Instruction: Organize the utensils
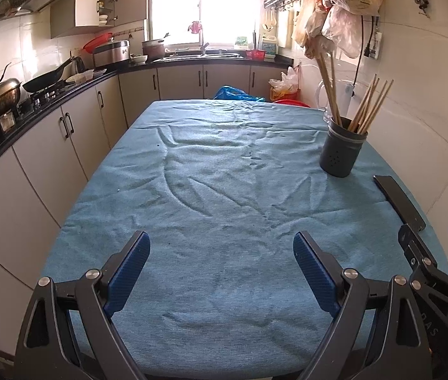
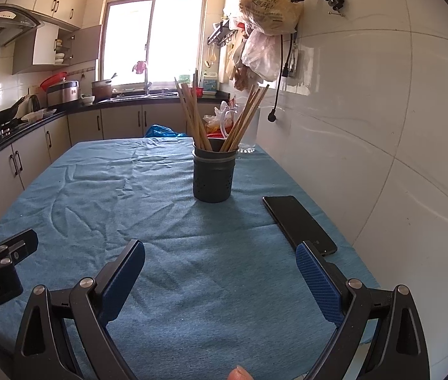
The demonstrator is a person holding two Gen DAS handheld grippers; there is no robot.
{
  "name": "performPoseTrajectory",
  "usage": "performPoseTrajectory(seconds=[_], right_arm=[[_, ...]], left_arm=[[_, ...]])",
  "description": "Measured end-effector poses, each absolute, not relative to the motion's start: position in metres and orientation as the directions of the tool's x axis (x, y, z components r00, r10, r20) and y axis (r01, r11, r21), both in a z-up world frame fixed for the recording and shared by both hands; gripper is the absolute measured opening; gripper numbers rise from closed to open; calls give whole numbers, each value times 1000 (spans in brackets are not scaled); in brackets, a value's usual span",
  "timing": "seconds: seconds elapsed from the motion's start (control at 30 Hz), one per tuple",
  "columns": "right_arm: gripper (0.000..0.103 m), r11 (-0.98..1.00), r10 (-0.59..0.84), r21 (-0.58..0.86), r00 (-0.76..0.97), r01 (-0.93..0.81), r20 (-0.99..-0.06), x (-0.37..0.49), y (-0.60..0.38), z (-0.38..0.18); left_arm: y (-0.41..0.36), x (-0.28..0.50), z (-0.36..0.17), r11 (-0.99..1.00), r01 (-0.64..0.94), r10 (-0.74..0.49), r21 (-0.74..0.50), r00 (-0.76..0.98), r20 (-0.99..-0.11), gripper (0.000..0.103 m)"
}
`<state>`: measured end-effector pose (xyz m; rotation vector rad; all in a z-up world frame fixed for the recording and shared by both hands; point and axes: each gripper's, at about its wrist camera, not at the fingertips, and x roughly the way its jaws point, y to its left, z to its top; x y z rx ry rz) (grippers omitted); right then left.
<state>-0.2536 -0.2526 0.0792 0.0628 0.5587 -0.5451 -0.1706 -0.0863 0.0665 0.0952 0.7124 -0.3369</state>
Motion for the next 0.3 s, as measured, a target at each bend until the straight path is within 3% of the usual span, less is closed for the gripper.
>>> performPoseTrajectory(seconds=[0.3], right_arm=[[98, 883, -409, -51, 714, 466, -569, -230, -267, 72]], left_arm=[[-56, -136, 67, 960, 267, -254, -81, 714, -653, 91]])
